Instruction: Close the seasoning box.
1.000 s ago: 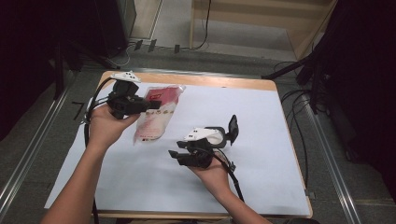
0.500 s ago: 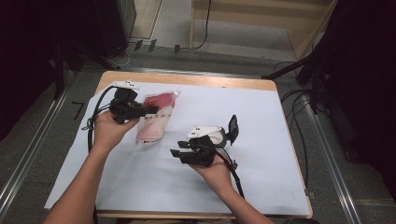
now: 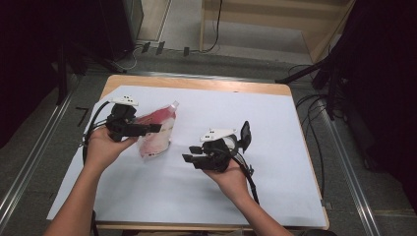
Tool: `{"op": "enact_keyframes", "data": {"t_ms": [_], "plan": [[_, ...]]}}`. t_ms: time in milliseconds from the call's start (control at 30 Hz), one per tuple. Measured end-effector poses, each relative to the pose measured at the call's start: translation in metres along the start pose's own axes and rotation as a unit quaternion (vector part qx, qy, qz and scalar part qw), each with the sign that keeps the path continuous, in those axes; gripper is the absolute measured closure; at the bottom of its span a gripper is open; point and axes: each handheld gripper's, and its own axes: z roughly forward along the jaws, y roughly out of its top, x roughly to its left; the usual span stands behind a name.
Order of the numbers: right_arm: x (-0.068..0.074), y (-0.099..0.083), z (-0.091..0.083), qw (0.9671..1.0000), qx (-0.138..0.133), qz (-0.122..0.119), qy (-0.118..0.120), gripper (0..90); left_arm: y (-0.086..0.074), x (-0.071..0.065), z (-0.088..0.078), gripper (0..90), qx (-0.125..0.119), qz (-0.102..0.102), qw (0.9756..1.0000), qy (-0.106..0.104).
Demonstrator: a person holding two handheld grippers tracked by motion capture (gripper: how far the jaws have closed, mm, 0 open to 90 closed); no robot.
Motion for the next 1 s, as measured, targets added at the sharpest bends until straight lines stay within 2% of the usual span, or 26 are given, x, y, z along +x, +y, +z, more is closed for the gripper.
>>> {"op": "enact_keyframes", "data": {"t_ms": [233, 367, 433, 500, 567, 733, 800, 1000], "plan": [[-0.002, 0.003, -0.003, 1.0, 0.005, 0.0, 0.004, 64.2, -0.004, 0.003, -0.007, 60.4, -0.008, -0.005, 0.9999, -0.01], [-0.004, 0.005, -0.007, 1.0, 0.007, 0.002, 0.006, 68.3, -0.006, 0.001, -0.009, 56.1, -0.019, 0.007, 0.9998, 0.005], [-0.005, 0.007, -0.009, 0.9999, 0.008, 0.006, 0.01, 69.7, -0.008, 0.001, -0.01, 52.3, -0.025, 0.0, 0.9997, 0.002], [-0.007, 0.008, -0.01, 0.9997, 0.011, 0.014, 0.016, 71.8, -0.007, 0.0, -0.012, 50.6, -0.019, -0.009, 0.9998, 0.005], [-0.009, 0.01, -0.012, 0.9995, 0.013, 0.021, 0.02, 76.6, -0.008, -0.001, -0.014, 50.0, -0.017, -0.006, 0.9998, 0.007], [-0.008, 0.015, -0.018, 0.9996, 0.019, 0.01, 0.021, 86.1, -0.01, -0.007, -0.021, 46.1, -0.018, 0.002, 0.9997, 0.015], [-0.008, 0.017, -0.021, 0.9996, 0.02, 0.007, 0.021, 89.1, -0.01, -0.008, -0.024, 44.6, -0.01, 0.011, 0.9996, 0.024], [-0.013, 0.021, -0.03, 0.9994, 0.021, 0.015, 0.024, 90.0, -0.015, -0.01, -0.032, 41.9, -0.005, 0.014, 0.9996, 0.022]]}}
